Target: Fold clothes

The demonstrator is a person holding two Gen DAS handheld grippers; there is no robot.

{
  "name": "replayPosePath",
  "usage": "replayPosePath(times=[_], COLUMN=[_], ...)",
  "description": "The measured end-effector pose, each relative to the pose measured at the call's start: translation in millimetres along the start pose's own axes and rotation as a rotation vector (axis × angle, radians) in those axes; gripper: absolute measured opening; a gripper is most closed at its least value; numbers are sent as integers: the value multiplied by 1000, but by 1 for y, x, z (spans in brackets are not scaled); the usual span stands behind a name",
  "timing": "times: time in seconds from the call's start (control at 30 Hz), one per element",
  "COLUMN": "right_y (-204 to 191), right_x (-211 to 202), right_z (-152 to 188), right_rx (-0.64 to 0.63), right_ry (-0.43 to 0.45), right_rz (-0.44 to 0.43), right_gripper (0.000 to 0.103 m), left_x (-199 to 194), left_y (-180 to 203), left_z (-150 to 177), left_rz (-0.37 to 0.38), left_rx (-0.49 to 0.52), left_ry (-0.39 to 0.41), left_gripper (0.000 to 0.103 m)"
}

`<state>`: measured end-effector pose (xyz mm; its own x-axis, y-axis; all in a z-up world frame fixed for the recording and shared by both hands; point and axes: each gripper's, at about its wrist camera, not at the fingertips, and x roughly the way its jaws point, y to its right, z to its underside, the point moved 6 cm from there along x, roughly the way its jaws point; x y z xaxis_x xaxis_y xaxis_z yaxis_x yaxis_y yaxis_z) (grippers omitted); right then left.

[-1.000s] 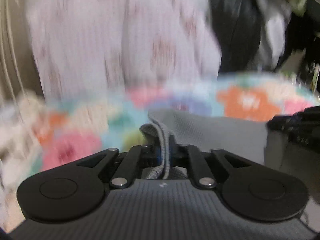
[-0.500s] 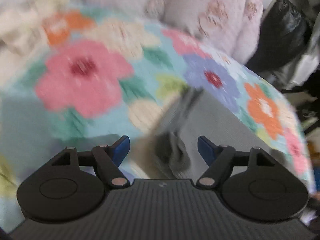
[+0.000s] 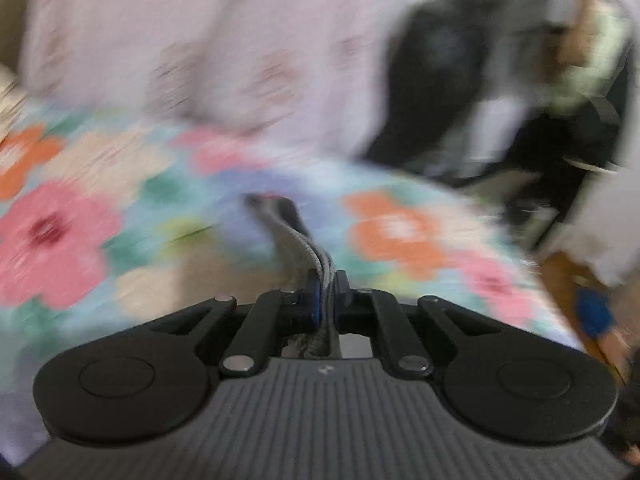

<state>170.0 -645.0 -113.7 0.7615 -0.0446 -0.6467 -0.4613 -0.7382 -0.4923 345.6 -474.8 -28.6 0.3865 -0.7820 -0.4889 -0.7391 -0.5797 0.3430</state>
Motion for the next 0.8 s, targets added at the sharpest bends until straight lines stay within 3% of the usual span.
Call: replayPosePath(times=[0.1,0.23,0.3,0.43,0.5,0.63,0.67,0.73,0.8], right_y=[31,52,49,35,26,7,1,-7,-15], right_x=[-28,-44,-42,-28,-22,-9,-8,-5,2], right_z=[5,10,7,2,5,20,22,22,21], right_rx=[197,342,328,272,187,-26,-71,-110,-122], right_ry=[26,54,56,-6,-48,-120,-124,-117,-111], right_rz=[-51,-125,-176,-333,-314,-181,-164,-144,-143], right_gripper=[59,59,59,65,65,65,65,65,65], left_x=[1,24,33,32,23,-3,-6,-7,-1], left_y=[60,83,86,69,68,79,79,73,57], left_z=[32,89,110,106,103,107,111,120,131], left_rz=[121,81,48,84,107,132,111,40,-70], left_rx=[137,228,241,98,86,127,136,127,76], left_ry=[-117,-309,-373,-371,-354,-319,-325,-374,-470], left_gripper=[6,6,6,9,9,9,11,24,24])
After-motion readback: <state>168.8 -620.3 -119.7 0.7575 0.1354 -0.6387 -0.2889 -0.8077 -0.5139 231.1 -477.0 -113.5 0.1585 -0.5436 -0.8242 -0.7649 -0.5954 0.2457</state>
